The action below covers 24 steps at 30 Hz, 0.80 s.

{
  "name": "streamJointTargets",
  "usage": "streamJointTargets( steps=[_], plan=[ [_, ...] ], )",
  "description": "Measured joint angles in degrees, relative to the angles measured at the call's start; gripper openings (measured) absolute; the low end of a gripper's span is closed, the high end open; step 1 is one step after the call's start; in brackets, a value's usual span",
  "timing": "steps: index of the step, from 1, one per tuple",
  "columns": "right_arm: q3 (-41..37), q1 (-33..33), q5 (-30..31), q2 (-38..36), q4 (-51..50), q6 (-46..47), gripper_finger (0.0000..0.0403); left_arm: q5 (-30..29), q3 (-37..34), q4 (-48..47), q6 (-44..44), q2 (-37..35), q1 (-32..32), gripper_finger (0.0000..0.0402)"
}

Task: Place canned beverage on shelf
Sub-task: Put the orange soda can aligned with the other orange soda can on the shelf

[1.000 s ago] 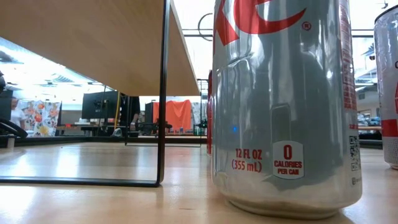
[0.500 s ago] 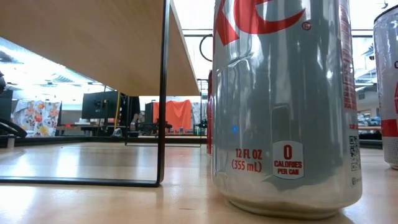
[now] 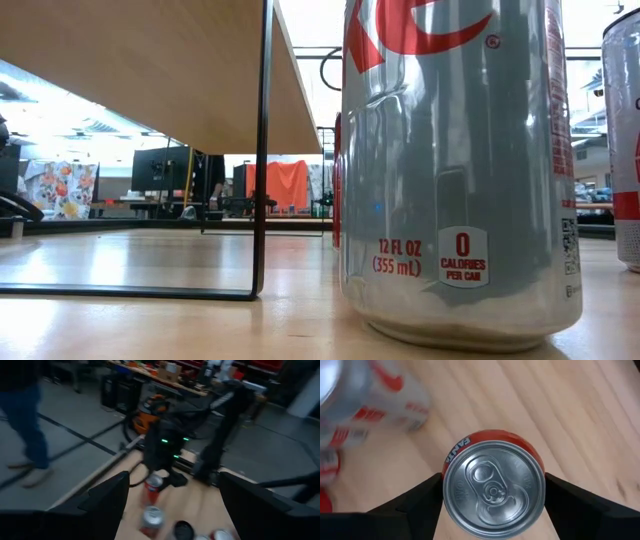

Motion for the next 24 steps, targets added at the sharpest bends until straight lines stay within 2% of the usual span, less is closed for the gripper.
streamJointTargets(
  steps=[4,10,24],
  plan=[
    [1.6,0.1,-1.5,0.2,-2.3,-7.1,0.0314,1.4,-0.1,-0.3,-3.1,0.5,-2.0,0.0318],
    [5.2,1.0,-1.0,0.2,-2.8,-10.0,0.0314,1.3,0.0,-0.1,-6.2,0.8,-4.4,0.0318],
    [23.5,5.4,-0.8,0.1,-12.9,-6.2,0.0313,1.7,0.0,-1.5,-9.2,1.5,-4.7,0.0318]
  ],
)
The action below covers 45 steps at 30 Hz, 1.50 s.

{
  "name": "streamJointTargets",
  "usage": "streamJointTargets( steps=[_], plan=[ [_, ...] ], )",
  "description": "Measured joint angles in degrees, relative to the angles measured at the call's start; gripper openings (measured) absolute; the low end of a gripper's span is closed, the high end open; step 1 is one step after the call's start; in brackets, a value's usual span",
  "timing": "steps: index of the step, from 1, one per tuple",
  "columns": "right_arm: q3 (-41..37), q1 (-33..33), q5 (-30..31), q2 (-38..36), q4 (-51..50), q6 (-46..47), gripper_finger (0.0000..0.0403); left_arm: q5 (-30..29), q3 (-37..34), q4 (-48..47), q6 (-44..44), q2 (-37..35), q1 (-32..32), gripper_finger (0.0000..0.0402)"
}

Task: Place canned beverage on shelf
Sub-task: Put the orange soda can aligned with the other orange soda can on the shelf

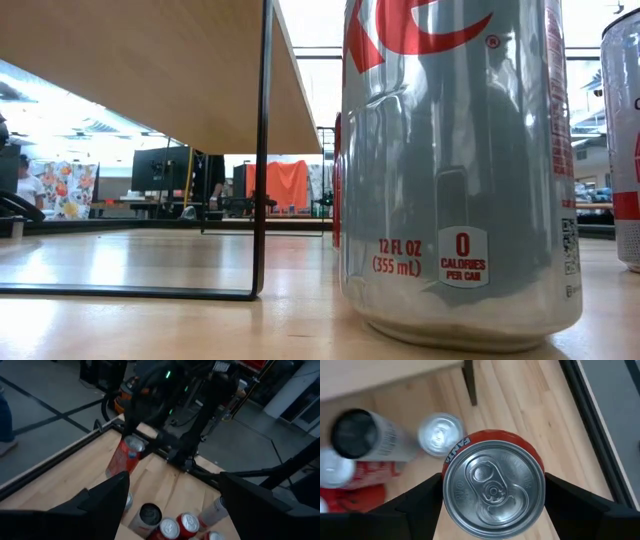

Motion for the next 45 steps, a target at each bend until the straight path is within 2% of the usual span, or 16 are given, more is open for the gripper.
streamJointTargets(
  steps=[6,14,20,31,38,45],
  plan=[
    [5.3,2.9,-1.7,0.0,0.7,4.5,0.0313,3.6,0.0,-4.9,-1.5,0.0,1.4,0.0318],
    [8.8,7.7,-2.0,0.2,5.1,10.8,0.0313,14.0,0.0,-6.9,-1.2,0.0,7.5,0.0318],
    [15.3,10.5,-1.7,5.2,4.8,13.7,0.0313,20.5,0.0,-7.2,2.0,0.0,11.4,0.0318],
    [31.3,11.4,-0.5,17.1,-0.4,8.9,0.0313,23.9,0.0,-11.6,5.2,-0.1,13.3,0.0318],
    [33.0,10.2,-6.0,22.8,-1.0,3.8,0.0314,23.8,0.0,-14.7,3.6,-0.2,12.5,0.0318],
    [33.3,9.2,-6.4,24.3,-2.1,0.2,0.0315,21.3,0.0,-16.2,1.8,-0.3,9.1,0.0318]
  ],
)
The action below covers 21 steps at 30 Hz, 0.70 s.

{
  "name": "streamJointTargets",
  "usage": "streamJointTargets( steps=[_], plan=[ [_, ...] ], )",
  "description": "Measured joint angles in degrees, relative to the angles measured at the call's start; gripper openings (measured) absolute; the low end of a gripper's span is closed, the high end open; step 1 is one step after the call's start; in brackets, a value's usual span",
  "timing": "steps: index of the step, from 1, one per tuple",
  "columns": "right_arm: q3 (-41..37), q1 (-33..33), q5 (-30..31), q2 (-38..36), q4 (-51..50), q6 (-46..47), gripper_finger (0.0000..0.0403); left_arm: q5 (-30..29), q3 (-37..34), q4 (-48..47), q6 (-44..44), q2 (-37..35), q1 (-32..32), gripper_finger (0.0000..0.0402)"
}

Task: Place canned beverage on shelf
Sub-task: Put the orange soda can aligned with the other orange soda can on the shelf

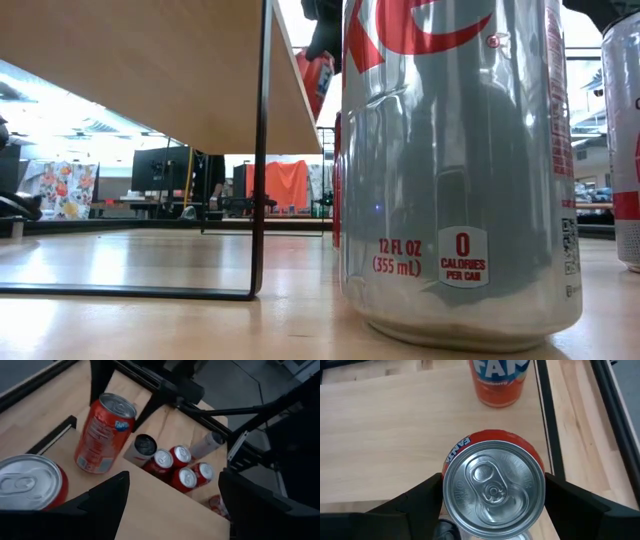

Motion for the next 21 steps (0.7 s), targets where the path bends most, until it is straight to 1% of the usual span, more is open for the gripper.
streamJointTargets(
  steps=[6,10,13,15,18,21],
  plan=[
    [0.0,-0.6,0.2,-0.1,0.4,-2.5,0.0315,-3.8,0.0,0.1,-0.4,0.0,-0.8,0.0318],
    [-0.1,-0.7,0.2,-0.1,0.8,-4.1,0.0315,-3.9,0.0,2.0,-0.8,0.3,-0.8,0.0318],
    [-0.1,-0.7,0.2,-0.1,1.6,-4.6,0.0315,-4.4,0.1,4.7,-0.6,2.1,-1.1,0.0318],
    [0.7,-0.9,0.1,-0.2,1.2,-4.6,0.0316,-5.8,0.0,4.6,0.4,3.6,-1.5,0.0318],
    [4.1,-1.0,0.1,-0.4,-0.7,-4.6,0.0316,-10.9,0.0,4.8,1.8,5.6,-1.9,0.0318],
    [8.5,-1.0,0.3,-0.9,-3.4,-4.6,0.0316,-19.5,0.0,5.0,2.8,7.3,-1.8,0.0318]
  ],
)
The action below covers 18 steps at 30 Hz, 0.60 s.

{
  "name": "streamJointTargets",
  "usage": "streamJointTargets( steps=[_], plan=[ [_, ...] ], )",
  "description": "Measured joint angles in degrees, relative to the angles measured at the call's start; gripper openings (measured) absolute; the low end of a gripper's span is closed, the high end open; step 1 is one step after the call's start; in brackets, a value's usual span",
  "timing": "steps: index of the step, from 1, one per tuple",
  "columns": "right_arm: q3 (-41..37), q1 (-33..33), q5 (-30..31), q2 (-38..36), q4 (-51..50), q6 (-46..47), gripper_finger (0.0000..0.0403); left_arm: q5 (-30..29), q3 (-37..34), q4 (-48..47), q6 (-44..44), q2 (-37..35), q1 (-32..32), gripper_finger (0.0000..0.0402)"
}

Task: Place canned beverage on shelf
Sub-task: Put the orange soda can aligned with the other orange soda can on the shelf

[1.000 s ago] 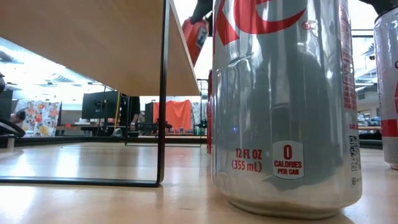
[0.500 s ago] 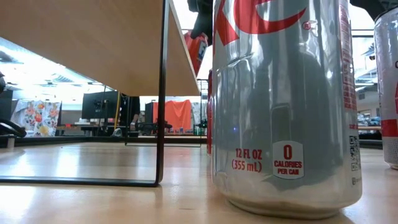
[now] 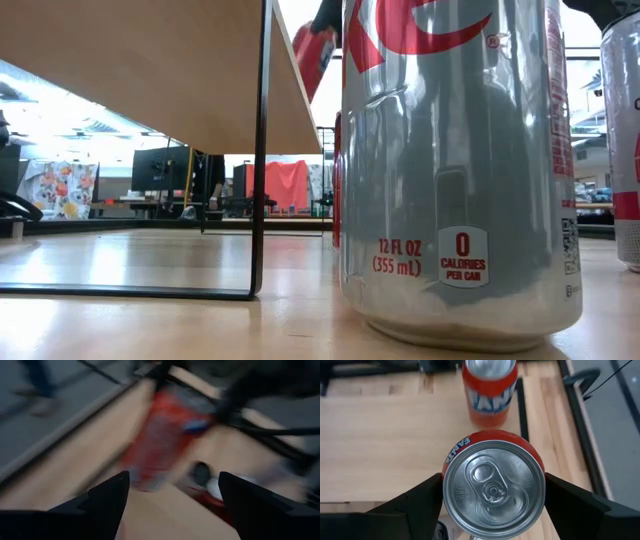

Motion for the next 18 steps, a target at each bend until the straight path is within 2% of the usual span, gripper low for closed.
streamJointTargets(
  steps=[3,7,15,18],
  plan=[
    [3.7,0.1,-0.2,0.0,-3.0,0.2,0.0316,-7.1,0.0,0.4,3.2,0.8,0.0,0.0318],
    [3.4,0.0,-1.5,-1.9,-2.9,1.6,0.0316,-11.4,0.0,1.4,4.7,1.5,0.0,0.0318],
    [3.3,0.4,-3.7,-2.8,0.7,3.7,0.0316,-11.4,-0.1,2.4,6.4,2.6,0.0,0.0318],
    [3.3,1.0,-2.8,-2.8,2.6,3.9,0.0316,-10.7,0.0,2.8,6.5,3.4,0.0,0.0318]
  ],
)
